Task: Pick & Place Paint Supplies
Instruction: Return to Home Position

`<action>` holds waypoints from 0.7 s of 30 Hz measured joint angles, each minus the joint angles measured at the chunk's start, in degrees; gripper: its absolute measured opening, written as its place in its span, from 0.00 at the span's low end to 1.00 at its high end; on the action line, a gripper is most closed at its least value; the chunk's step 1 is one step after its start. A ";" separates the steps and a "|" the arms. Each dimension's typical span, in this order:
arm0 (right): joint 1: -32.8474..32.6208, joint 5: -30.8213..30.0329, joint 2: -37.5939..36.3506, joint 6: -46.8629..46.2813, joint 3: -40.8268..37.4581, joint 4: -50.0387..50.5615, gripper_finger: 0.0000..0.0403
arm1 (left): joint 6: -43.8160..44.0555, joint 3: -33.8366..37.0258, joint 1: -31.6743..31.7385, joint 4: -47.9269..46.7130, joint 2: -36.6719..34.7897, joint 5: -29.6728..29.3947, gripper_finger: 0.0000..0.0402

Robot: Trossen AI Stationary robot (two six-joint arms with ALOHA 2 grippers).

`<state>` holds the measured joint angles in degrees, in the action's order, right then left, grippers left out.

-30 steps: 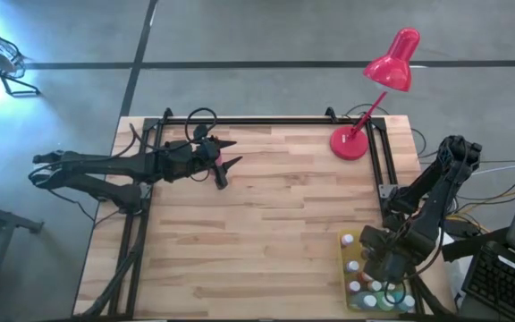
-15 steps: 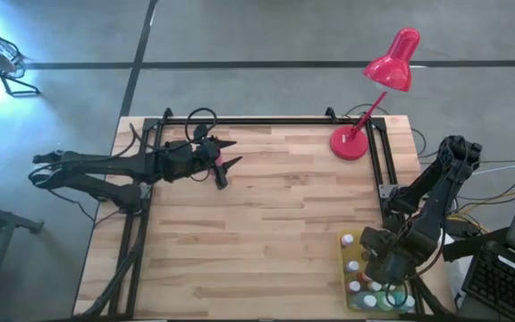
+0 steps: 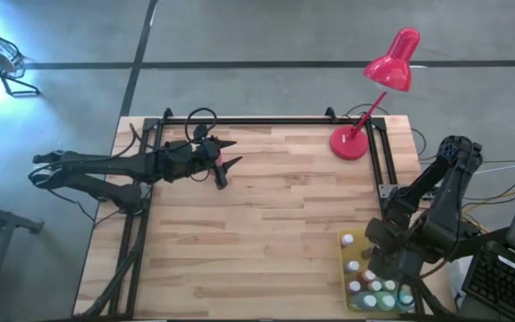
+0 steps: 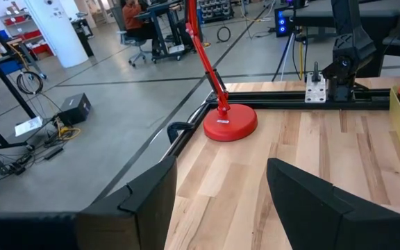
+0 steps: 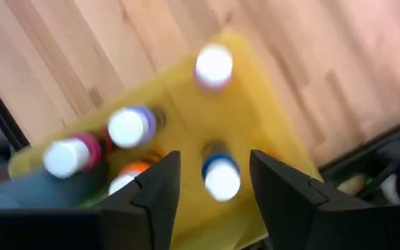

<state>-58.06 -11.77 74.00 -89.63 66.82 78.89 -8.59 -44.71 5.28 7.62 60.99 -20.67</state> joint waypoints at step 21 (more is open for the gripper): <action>4.35 -21.73 -2.32 15.29 14.31 11.01 0.14 | 0.01 0.00 0.00 0.02 0.00 0.00 0.57</action>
<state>-53.71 -33.50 71.67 -74.35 81.14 89.90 -8.58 -44.71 5.28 7.64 60.99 -20.67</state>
